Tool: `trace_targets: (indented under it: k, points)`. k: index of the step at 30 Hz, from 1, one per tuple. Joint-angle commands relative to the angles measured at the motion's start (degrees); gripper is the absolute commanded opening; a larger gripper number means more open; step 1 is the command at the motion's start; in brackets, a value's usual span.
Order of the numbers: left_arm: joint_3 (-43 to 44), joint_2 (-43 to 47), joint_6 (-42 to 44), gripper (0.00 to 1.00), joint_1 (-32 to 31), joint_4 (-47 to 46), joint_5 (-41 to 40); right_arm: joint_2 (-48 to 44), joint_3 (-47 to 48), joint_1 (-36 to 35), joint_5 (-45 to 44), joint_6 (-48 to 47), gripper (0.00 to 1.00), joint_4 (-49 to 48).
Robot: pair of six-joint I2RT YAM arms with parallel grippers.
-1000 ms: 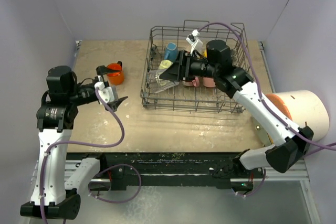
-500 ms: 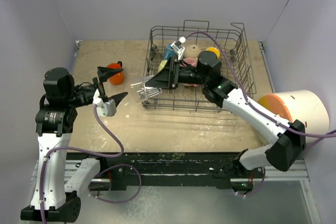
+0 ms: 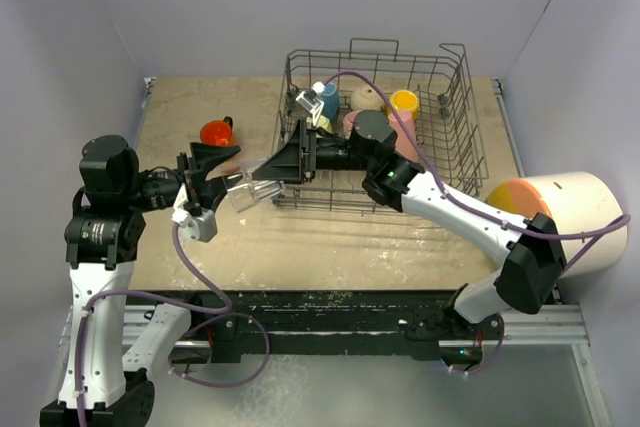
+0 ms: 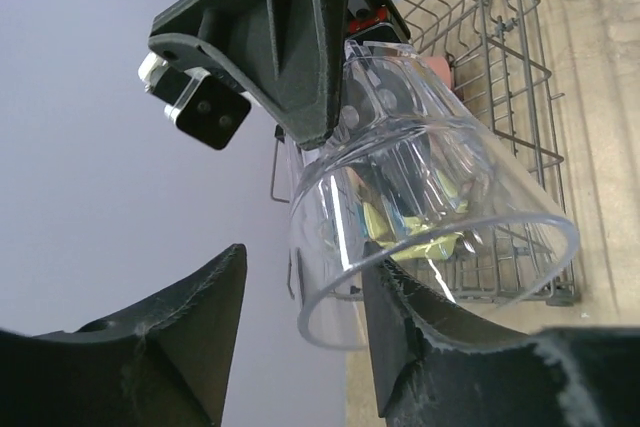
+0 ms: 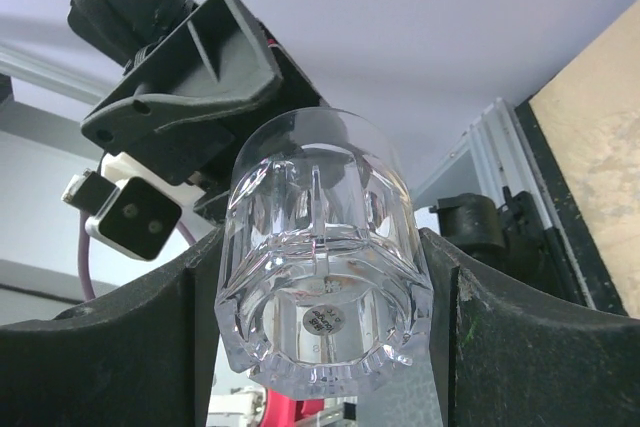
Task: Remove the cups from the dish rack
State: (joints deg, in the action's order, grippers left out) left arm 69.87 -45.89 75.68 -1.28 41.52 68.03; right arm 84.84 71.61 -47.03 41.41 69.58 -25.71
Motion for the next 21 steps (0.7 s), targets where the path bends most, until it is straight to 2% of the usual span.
trace_targets:
  k: [1,3,5,7,9,10,13,17,21]
  points:
    - [1.7,-1.0,2.8,0.48,0.0,2.5,3.8,0.0,0.0,-1.7,-1.0,4.6,0.0,-10.2]
    - [1.7,-0.9,2.2,0.31,0.0,2.3,3.4,0.1,-0.4,-1.8,-1.6,5.1,0.0,-11.5]
    - [1.1,-0.3,-1.8,0.22,0.0,-0.9,2.3,-0.1,-0.6,-1.8,-1.8,5.3,0.06,-10.9]
    - [-0.3,0.8,-9.4,0.14,0.0,-7.1,0.0,-0.7,-0.7,-1.8,-0.8,5.3,0.29,-8.9]
    - [-1.1,1.2,-13.5,0.01,0.0,-10.7,-4.0,-2.1,-0.3,-0.7,-2.5,2.8,0.56,-3.1]
    - [-1.0,1.0,-16.0,0.0,0.0,-12.0,-6.5,-3.0,0.8,0.6,-4.0,-0.9,0.7,2.5]
    - [3.3,-2.4,-20.0,0.0,0.0,-8.9,-15.6,-5.8,6.9,4.4,-14.8,-12.5,0.86,26.7]
    - [11.5,-10.8,-17.9,0.0,0.0,5.7,-30.1,-6.7,17.0,6.6,-32.3,-23.1,0.98,50.6]
    - [11.6,-17.0,-15.8,0.0,0.0,11.0,-43.3,-4.8,21.7,7.1,-42.1,-29.5,1.0,59.8]
